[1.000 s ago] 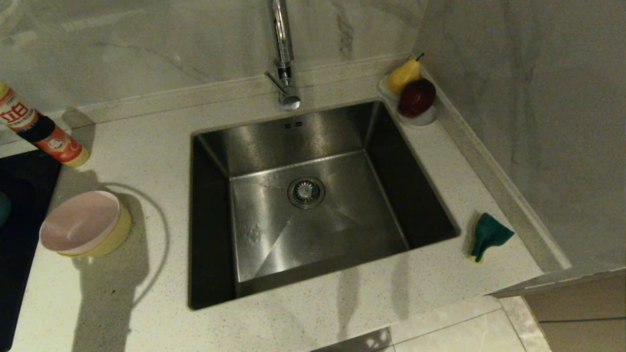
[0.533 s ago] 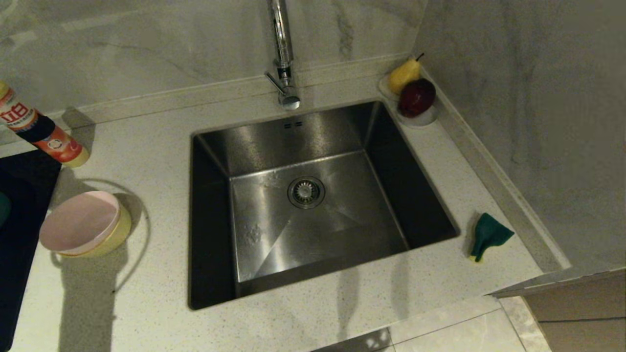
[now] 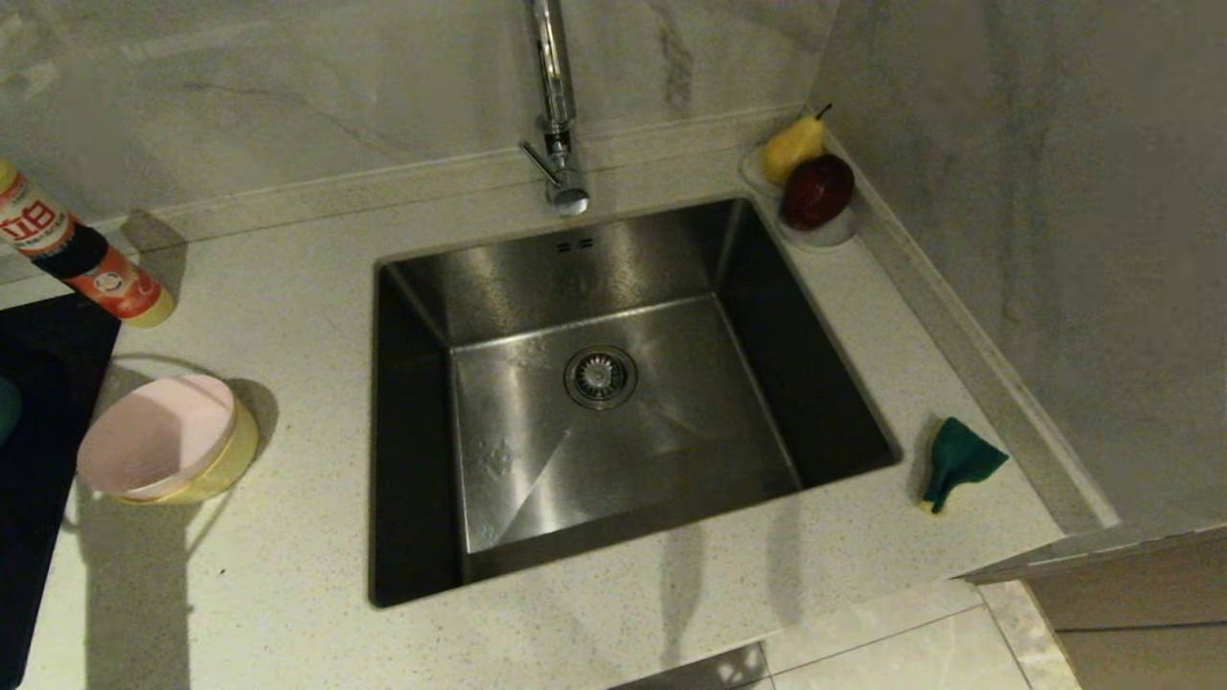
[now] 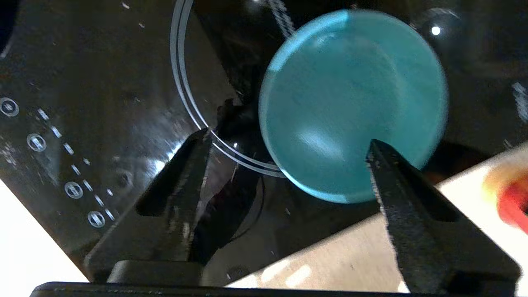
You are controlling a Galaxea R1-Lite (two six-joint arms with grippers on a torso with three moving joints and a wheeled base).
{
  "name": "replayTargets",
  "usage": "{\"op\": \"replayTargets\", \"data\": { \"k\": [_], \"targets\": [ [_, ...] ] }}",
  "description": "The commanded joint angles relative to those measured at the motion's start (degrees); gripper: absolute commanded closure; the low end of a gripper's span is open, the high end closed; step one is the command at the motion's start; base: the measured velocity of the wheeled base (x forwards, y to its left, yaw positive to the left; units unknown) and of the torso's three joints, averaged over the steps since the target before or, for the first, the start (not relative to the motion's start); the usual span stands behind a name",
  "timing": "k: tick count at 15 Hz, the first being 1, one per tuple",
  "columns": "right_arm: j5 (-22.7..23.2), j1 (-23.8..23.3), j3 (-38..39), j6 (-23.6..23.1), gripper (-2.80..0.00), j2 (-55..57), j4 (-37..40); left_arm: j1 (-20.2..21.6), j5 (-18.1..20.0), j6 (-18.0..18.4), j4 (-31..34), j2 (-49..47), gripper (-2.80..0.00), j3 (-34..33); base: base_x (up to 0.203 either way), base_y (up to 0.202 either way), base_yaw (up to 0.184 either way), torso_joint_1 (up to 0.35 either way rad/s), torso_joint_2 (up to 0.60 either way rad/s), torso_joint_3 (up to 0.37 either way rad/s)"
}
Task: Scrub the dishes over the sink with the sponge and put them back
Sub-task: Place the bowl on the bowl
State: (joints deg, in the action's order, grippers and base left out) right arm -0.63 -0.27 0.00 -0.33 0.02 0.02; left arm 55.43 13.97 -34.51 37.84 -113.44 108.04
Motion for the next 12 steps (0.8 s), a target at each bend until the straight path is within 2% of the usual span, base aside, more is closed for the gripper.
{"op": "replayTargets", "data": {
  "k": [1, 12],
  "targets": [
    [0.00, 0.00, 0.00, -0.02, 0.00, 0.06, -0.02, 0.56, 0.09, -0.12, 0.13, -2.22, -2.80, 0.41, 0.000, 0.000, 0.000, 0.000, 0.00, 0.000],
    [0.02, 0.00, 0.00, -0.02, 0.00, 0.06, -0.02, 0.65, 1.14, -0.21, 0.48, -6.16, -2.80, -0.29, 0.000, 0.000, 0.000, 0.000, 0.00, 0.000]
  ]
}}
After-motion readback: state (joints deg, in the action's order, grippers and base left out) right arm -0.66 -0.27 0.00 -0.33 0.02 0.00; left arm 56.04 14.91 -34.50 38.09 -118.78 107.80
